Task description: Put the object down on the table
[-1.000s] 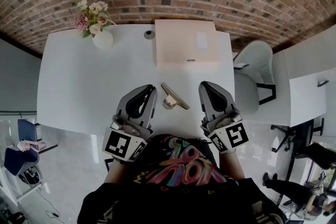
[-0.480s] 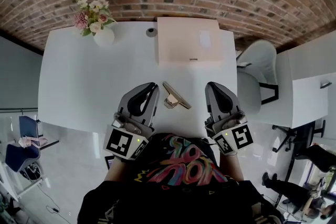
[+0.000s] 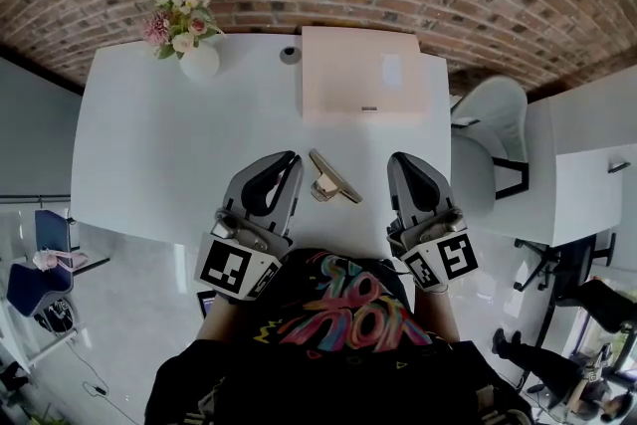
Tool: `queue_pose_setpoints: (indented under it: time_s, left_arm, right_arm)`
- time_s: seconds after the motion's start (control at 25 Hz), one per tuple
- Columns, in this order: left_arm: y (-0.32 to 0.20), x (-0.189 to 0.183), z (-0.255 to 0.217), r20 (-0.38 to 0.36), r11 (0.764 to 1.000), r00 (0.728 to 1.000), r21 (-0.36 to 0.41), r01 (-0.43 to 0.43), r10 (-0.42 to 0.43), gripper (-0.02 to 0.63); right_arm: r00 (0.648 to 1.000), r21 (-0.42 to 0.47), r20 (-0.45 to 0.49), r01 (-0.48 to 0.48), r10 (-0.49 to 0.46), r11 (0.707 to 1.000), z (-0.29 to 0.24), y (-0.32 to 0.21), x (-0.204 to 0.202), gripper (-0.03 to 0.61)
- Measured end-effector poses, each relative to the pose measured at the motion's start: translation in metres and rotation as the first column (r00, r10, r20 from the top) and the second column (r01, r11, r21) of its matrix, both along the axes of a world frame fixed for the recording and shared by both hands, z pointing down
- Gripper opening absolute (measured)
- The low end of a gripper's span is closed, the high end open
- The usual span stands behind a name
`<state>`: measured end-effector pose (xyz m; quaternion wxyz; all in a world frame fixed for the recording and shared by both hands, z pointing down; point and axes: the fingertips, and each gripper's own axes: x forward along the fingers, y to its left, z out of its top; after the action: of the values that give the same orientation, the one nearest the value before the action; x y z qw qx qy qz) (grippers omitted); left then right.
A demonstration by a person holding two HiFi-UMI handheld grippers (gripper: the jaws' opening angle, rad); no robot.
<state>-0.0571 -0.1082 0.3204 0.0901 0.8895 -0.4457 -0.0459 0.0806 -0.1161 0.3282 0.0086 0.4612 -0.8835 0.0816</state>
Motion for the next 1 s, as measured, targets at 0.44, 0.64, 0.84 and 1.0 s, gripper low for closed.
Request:
queue_pose_setpoints:
  time_s: [0.44, 0.64, 0.84, 1.0]
  left_arm:
    - [0.0055, -0.0025, -0.0007, 0.000, 1.000, 1.000, 0.007, 0.009, -0.009, 0.040]
    - [0.0073, -0.0059, -0.0005, 0.002, 1.000, 1.000, 0.006, 0.013, -0.013, 0.038]
    - [0.0073, -0.0093, 0.0000, 0.000, 1.000, 1.000, 0.005, 0.024, -0.024, 0.029]
    - [0.0071, -0.0089, -0.0016, 0.001, 1.000, 1.000, 0.014, 0.023, -0.023, 0.026]
  right_arm:
    - [1.000, -0.024, 0.001, 0.015, -0.015, 1.000, 0.0057, 0.0027, 0.0001, 0.017]
    - [1.000, -0.041, 0.003, 0.015, -0.015, 0.999, 0.0098, 0.0051, -0.0021, 0.017]
    - [1.000, -0.041, 0.008, 0.008, -0.008, 0.999, 0.0099, 0.0058, -0.0023, 0.017]
    - [1.000, -0.045, 0.022, 0.006, -0.005, 0.999, 0.0103, 0.0067, -0.0009, 0.017]
